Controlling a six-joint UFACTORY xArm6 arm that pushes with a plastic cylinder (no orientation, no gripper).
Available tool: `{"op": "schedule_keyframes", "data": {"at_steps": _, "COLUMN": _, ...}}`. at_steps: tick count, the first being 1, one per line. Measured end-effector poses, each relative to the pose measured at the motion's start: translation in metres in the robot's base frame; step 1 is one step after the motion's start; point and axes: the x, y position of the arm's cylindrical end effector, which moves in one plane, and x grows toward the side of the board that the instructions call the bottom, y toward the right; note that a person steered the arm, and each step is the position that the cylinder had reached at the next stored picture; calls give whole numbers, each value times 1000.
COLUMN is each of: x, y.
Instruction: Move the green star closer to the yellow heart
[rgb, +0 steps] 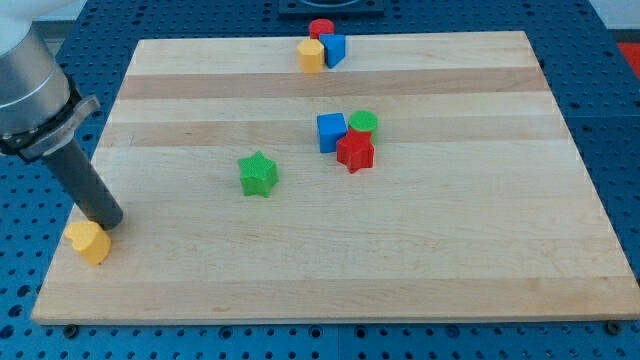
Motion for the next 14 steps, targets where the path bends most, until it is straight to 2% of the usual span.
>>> {"op": "schedule_keyframes", "data": {"at_steps": 3, "x": 29, "y": 0}}
{"op": "schedule_keyframes", "data": {"at_steps": 4, "x": 28, "y": 17}}
{"op": "schedule_keyframes", "data": {"at_steps": 6, "x": 26, "y": 173}}
{"op": "schedule_keyframes", "data": {"at_steps": 7, "x": 5, "y": 216}}
{"op": "schedule_keyframes", "data": {"at_steps": 9, "x": -71, "y": 217}}
{"op": "schedule_keyframes", "data": {"at_steps": 12, "x": -67, "y": 121}}
{"op": "schedule_keyframes", "data": {"at_steps": 14, "x": -29, "y": 128}}
